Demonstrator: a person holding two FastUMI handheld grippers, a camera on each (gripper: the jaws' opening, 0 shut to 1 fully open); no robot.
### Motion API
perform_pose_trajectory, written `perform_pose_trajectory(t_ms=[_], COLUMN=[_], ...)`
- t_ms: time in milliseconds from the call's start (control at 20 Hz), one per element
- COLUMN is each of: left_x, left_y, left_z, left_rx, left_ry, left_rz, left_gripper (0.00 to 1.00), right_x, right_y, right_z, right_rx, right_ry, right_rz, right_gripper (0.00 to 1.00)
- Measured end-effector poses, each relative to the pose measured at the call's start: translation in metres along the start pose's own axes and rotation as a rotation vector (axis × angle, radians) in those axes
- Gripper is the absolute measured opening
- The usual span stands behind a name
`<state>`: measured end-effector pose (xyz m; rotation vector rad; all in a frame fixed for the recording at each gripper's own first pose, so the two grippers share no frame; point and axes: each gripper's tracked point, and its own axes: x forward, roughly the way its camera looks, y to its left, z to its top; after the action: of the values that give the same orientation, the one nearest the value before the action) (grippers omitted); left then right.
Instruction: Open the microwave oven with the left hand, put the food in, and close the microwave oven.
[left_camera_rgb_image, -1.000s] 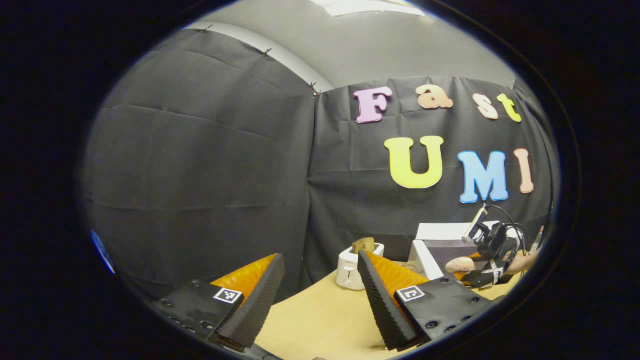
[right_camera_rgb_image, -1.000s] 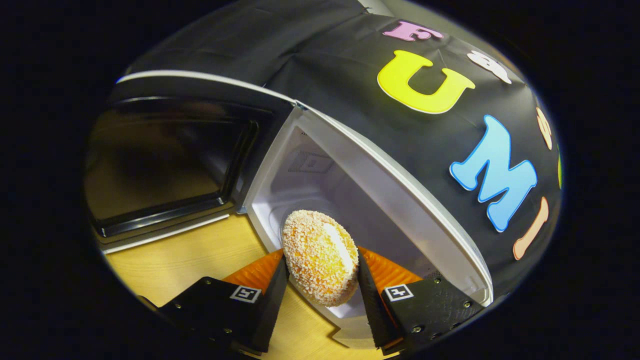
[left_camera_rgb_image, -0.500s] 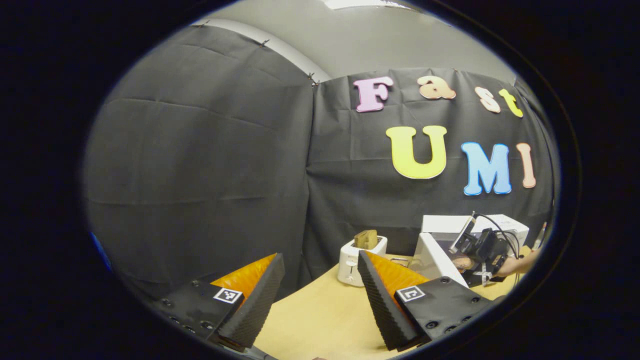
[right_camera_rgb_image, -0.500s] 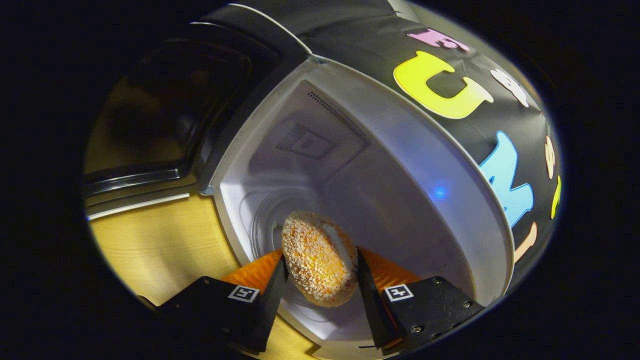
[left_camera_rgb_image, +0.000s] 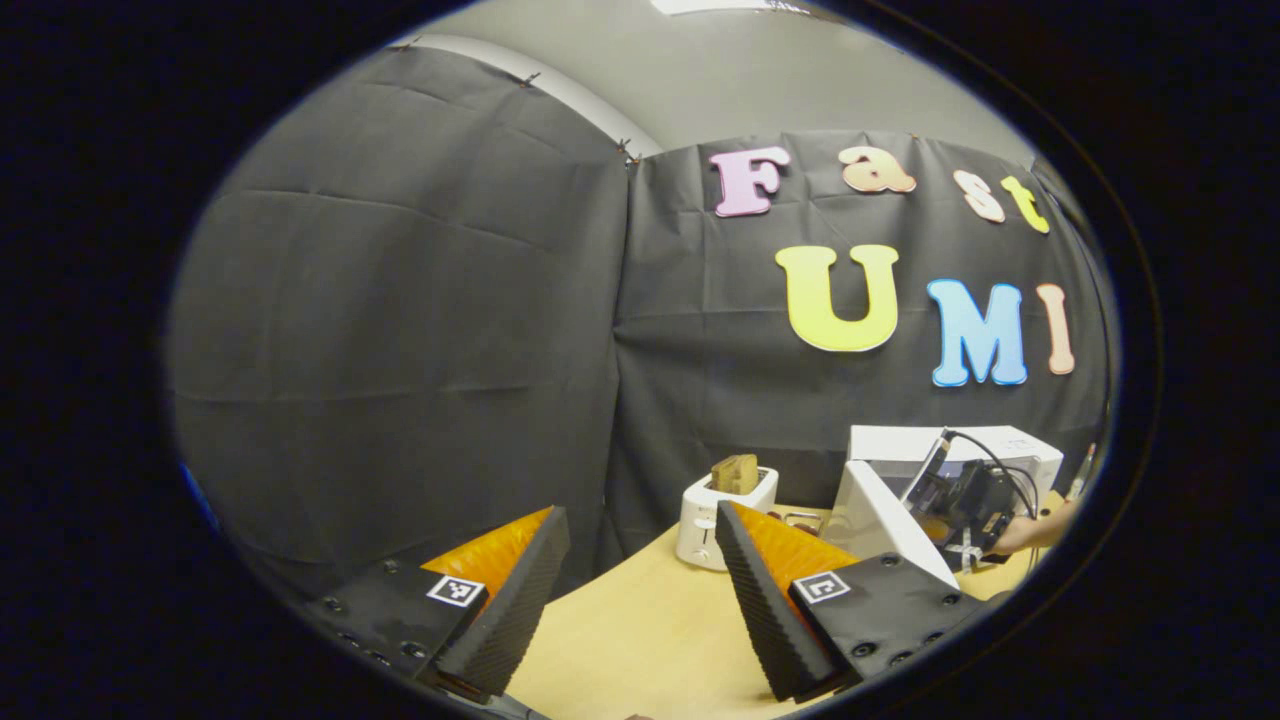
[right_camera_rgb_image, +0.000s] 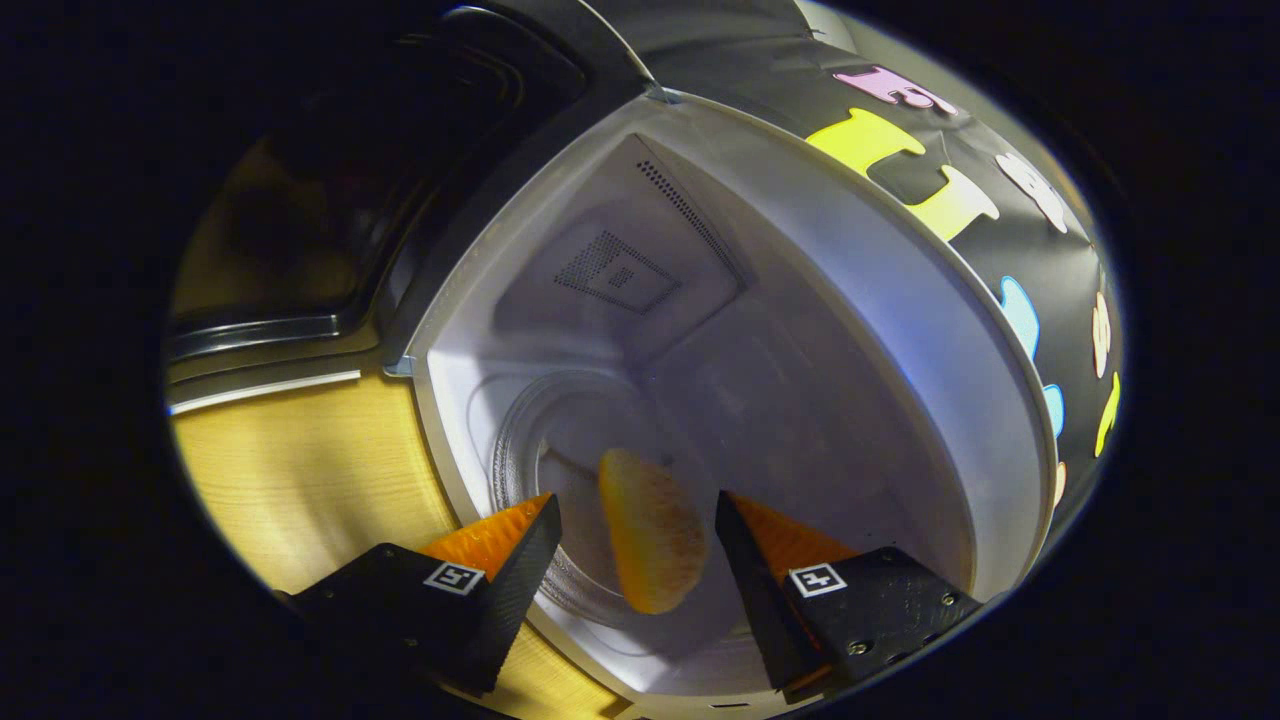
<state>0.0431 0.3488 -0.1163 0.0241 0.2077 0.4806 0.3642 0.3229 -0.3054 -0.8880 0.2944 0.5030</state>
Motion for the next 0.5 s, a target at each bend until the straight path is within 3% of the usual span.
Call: perform_pose_trajectory(t_ms=[150, 500], left_x=[0.0, 0.0], left_y=[-0.008, -0.029], left_z=[-0.006, -0.041], left_rx=[0.003, -0.001], left_ry=[0.0, 0.04], left_rz=[-0.016, -0.075], left_gripper=[0.95, 0.98], right_x=[-0.019, -0.101], right_y=[0.0, -0.012], right_z=[0.015, 0.044], right_rx=[0.036, 0.287], right_ry=[-0.04, -0.131], right_rz=[0.015, 0.028], right_gripper=[0.97, 0.97])
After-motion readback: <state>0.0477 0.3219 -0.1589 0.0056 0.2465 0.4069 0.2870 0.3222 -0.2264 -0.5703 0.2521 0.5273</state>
